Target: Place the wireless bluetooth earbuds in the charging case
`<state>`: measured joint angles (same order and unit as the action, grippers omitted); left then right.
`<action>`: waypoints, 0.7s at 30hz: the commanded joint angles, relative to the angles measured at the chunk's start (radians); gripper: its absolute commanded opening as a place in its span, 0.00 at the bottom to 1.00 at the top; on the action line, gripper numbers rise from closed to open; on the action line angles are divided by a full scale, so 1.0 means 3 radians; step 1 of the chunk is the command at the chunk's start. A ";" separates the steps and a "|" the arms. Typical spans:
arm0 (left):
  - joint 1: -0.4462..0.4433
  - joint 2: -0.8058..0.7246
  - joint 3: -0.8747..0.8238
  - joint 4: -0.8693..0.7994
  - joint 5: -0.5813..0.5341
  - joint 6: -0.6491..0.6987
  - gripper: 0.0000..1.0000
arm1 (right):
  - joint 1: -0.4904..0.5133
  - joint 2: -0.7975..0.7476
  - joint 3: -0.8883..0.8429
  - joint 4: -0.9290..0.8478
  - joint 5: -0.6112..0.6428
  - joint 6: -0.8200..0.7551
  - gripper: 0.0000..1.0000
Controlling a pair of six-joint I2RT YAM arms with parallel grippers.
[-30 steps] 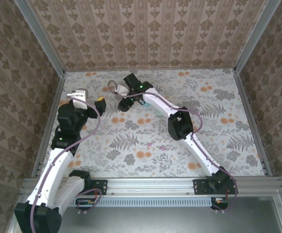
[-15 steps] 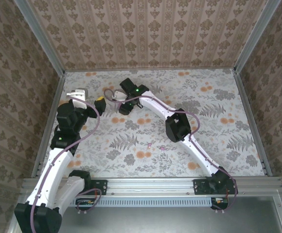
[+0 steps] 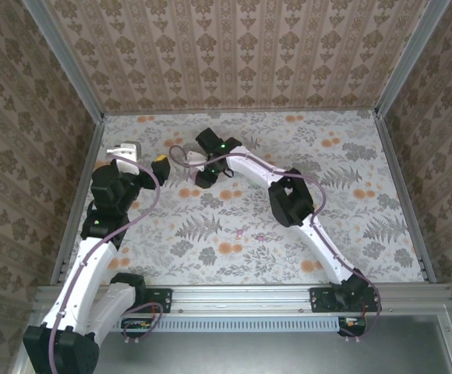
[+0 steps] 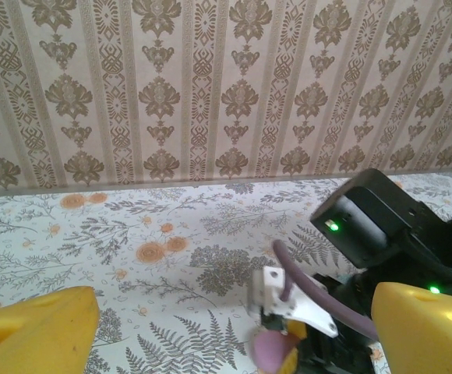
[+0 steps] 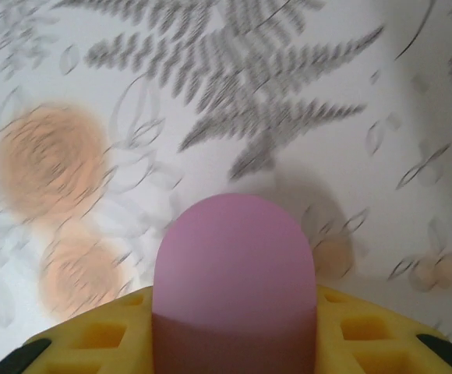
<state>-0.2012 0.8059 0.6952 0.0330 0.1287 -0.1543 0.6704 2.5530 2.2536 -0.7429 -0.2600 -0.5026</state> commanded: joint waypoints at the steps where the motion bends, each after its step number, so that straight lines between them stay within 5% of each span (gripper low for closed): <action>1: 0.0021 -0.0018 0.0124 -0.0073 -0.0064 -0.0130 0.91 | -0.0005 -0.0503 -0.0687 0.0260 -0.0220 -0.0039 0.32; 12: 0.0052 0.0342 0.0318 -0.0246 0.0395 -0.0648 0.87 | -0.0133 -0.2403 -0.2970 0.1957 -0.0579 0.0565 0.32; 21: -0.0076 0.1144 0.0920 -0.0031 0.2056 -0.1639 0.83 | -0.0138 -0.3688 -0.3860 0.2548 -0.0318 0.0701 0.33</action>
<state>-0.2008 1.1095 0.9016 -0.0135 0.5179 -0.4961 0.6285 1.5116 1.1385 -0.0654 -0.3840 -0.3164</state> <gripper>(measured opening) 0.832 0.406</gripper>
